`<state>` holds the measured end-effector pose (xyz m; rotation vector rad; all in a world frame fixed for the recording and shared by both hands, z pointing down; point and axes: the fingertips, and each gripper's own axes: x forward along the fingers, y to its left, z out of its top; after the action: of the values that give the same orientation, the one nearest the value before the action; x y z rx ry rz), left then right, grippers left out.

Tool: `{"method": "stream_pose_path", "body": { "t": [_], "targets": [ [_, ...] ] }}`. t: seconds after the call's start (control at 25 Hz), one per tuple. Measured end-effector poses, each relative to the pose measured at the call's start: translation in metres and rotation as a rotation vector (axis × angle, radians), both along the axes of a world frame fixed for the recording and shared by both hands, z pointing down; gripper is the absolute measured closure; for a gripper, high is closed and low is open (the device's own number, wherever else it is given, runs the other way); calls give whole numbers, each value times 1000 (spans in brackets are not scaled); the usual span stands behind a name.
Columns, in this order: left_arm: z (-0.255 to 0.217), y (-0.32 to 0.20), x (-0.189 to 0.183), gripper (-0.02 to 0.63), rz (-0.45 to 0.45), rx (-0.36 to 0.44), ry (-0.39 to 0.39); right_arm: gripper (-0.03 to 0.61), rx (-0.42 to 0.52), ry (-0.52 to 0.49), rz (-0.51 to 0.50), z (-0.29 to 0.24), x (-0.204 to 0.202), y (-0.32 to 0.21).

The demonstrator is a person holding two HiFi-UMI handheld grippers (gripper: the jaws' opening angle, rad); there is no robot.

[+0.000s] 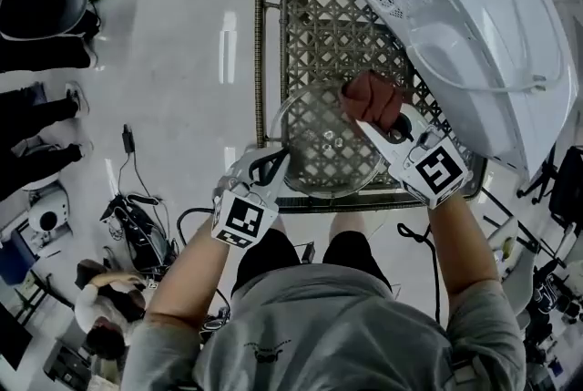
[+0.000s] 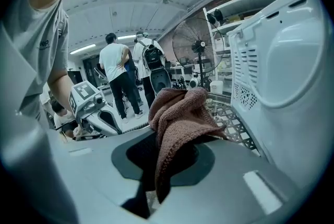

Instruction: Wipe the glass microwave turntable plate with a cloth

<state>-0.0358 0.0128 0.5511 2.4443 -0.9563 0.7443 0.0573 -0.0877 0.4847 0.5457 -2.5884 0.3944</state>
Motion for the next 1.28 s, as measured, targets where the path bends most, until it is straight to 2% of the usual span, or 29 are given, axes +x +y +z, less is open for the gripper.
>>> {"method": "stream_pose_path", "body": {
  "t": [0.24,0.48,0.76,0.92,1.04,1.16,1.28],
  "targets": [
    [19,6,-2,612,7,-6,-20,515,30,2,-32,12,-13,-8],
    [29,8,0,612,20,20,-53,515,67,40,-129,23,-35,1],
    [31,8,2,612,3,19,-66,515,78,199,-264,40,-65,17],
    [31,8,2,612,6,16,-58,515,180,229,-354,47,-105,23],
    [31,8,1,612,5,18,-62,515,246,300,-430,61,-126,28],
    [31,8,0,612,1,24,-66,515,299,366,-467,77,-136,31],
    [31,8,0,612,-3,29,-65,515,314,398,-473,83,-134,31]
  ]
}}
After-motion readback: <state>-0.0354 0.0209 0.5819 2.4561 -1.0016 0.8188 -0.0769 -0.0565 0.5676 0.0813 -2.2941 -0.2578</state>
